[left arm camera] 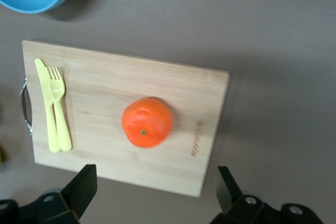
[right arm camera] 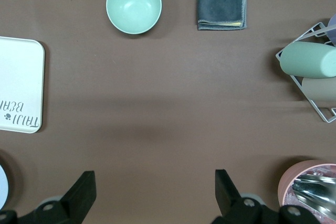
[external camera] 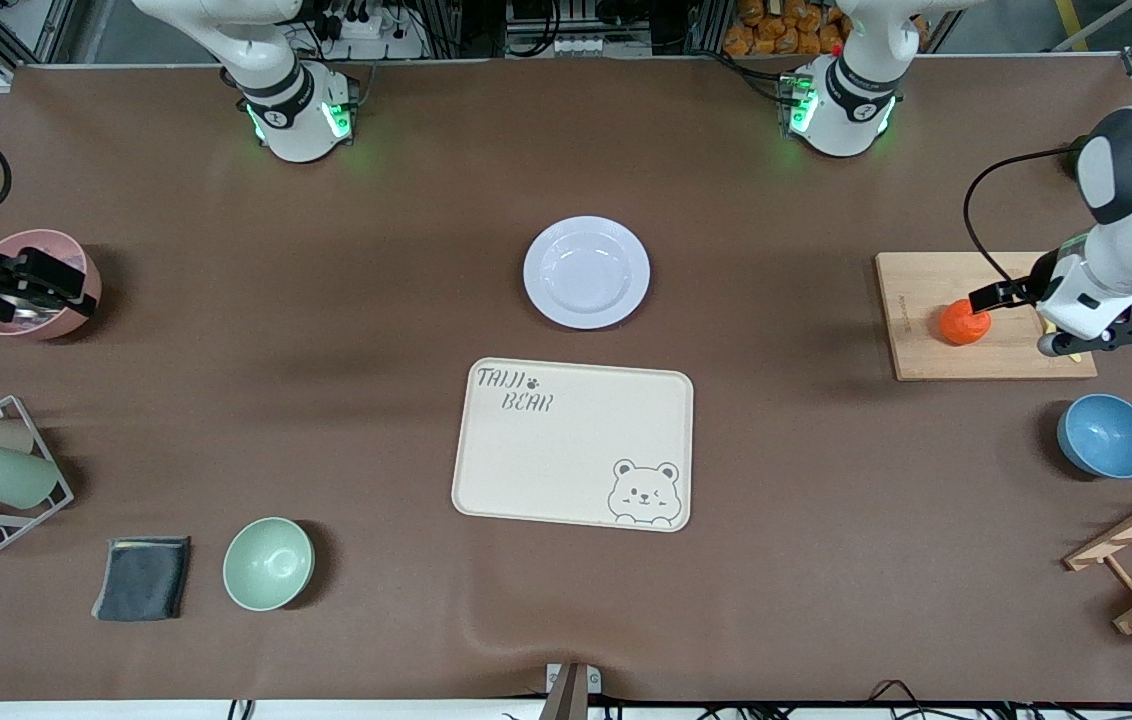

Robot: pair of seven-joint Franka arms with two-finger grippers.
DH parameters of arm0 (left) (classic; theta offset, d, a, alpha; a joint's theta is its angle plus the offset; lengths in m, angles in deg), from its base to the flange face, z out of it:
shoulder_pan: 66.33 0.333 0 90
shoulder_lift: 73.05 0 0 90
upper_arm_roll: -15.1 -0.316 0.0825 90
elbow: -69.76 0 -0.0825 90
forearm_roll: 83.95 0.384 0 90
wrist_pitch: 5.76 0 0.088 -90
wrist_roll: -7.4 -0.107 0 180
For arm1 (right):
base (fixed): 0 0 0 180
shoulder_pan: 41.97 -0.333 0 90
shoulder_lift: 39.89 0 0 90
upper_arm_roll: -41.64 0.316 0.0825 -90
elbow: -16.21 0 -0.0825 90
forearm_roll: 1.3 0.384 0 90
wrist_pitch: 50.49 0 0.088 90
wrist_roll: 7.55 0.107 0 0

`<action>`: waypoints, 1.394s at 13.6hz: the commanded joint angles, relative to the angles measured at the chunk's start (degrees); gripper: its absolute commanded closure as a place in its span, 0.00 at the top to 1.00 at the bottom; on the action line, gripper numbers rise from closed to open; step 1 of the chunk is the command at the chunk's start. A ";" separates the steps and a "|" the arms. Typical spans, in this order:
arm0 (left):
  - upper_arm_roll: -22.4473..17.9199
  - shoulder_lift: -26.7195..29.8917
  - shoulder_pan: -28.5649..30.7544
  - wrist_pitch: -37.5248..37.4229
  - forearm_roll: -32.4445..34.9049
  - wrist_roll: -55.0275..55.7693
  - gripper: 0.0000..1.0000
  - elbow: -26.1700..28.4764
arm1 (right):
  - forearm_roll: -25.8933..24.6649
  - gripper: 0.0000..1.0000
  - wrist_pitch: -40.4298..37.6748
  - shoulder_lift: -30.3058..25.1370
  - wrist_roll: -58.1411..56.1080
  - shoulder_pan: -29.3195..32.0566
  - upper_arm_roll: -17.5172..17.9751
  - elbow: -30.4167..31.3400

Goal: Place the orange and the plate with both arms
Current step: 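Close the left gripper on the orange and lift it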

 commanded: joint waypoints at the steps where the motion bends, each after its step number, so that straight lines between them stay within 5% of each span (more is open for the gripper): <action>1: 0.64 -0.12 3.13 6.60 1.39 -2.20 1.00 5.36 | -1.00 1.00 -0.74 0.80 -0.03 -0.25 0.07 -0.94; 8: 0.73 -9.70 6.21 14.07 1.39 -2.29 1.00 5.19 | -0.29 1.00 -0.92 0.89 -0.03 -0.52 0.15 -0.94; 17: 0.81 -14.72 6.38 16.37 0.95 -2.29 1.00 4.75 | 0.14 1.00 -1.01 0.89 0.14 -0.34 0.07 -0.94; 19: 0.81 -15.08 6.38 16.54 0.95 -2.29 0.87 4.66 | 1.81 1.00 -1.18 0.98 0.14 -0.08 -0.02 -0.68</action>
